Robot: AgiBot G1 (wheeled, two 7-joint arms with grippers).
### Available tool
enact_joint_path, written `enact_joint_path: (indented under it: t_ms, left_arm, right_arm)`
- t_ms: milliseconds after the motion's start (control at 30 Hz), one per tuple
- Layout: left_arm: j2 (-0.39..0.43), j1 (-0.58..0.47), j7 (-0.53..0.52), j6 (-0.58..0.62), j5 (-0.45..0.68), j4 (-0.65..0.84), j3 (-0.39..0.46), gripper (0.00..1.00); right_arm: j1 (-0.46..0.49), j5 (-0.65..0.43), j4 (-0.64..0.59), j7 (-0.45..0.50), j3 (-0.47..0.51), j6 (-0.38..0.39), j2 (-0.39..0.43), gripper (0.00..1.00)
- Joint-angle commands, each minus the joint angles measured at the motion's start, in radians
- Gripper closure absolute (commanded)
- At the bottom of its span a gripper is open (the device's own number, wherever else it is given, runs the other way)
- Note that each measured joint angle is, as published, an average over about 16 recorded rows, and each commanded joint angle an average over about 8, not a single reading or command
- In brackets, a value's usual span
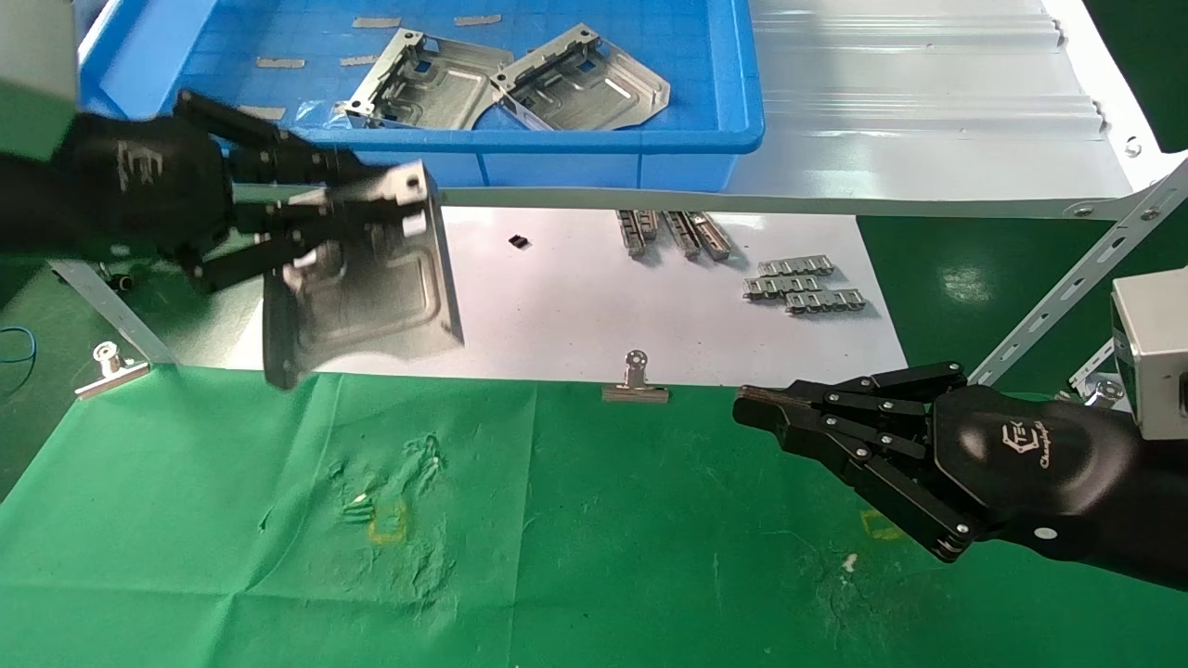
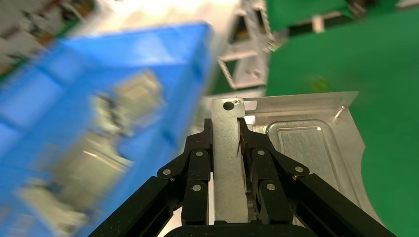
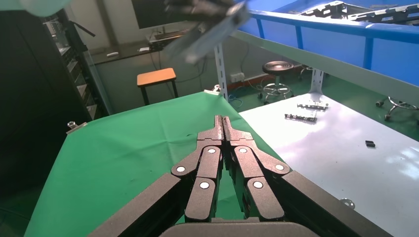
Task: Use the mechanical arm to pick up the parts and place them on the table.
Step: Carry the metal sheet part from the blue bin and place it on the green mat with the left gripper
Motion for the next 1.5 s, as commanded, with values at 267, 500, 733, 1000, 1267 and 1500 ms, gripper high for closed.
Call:
enact_joint_path:
  t_ms: [267,500,733,1000,1267,1500]
  left_arm:
    - [-0.077,0.158,0.066,-0.05,0.019,-0.178,0.114,1.0]
    - [-0.068,0.274,0.103,-0.187,0.083,-0.228,0.142,1.0]
    - [-0.039,0.347,0.133,-0.281,0.119,-0.25,0.158,1.0]
    - [-0.017,0.376,0.169,-0.299,0.137,-0.224,0.171,1.0]
    - [0.001,0.383,0.215,-0.304,0.144,-0.183,0.176,0.47]
    - [0.012,0.392,0.256,-0.32,0.147,-0.168,0.174,0.0]
  right_arm:
    - [0.0,0.0,0.0,0.0,0.0,0.0,0.0,1.0]
    - [0.0,0.0,0.0,0.0,0.0,0.0,0.0,1.0]
    - [0.0,0.0,0.0,0.0,0.0,0.0,0.0,1.0]
    - [0.0,0.0,0.0,0.0,0.0,0.0,0.0,1.0]
    - [0.0,0.0,0.0,0.0,0.0,0.0,0.0,1.0]
    - [0.0,0.0,0.0,0.0,0.0,0.0,0.0,1.0]
